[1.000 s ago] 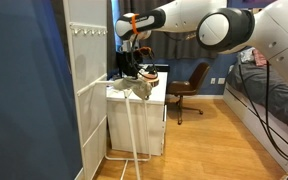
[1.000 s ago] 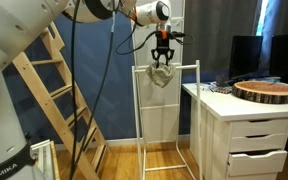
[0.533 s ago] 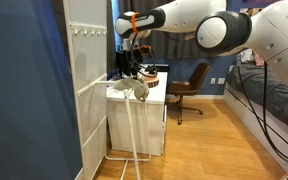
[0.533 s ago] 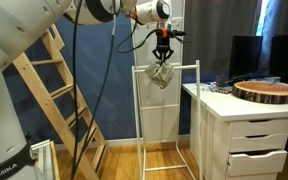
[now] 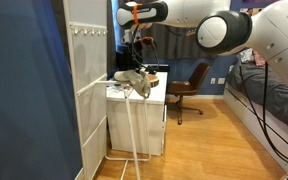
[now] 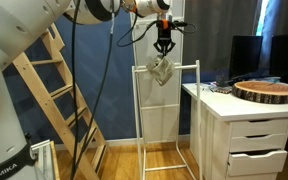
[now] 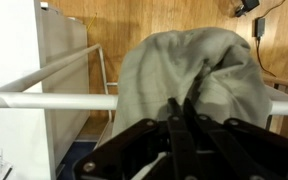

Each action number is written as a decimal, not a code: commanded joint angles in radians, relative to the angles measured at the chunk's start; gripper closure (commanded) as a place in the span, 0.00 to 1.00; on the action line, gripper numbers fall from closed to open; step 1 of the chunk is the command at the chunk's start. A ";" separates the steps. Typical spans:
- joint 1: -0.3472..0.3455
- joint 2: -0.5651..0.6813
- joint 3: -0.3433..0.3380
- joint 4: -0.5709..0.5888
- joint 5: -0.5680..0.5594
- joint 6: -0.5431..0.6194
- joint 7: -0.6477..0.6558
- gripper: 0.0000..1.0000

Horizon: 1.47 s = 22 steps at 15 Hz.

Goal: Hang the cap on the vertical rod

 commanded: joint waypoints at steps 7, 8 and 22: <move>-0.001 -0.039 -0.047 0.122 -0.061 -0.082 0.001 0.93; -0.001 -0.039 -0.047 0.124 -0.061 -0.082 0.001 0.93; -0.008 0.053 -0.139 0.322 -0.112 -0.035 0.033 0.98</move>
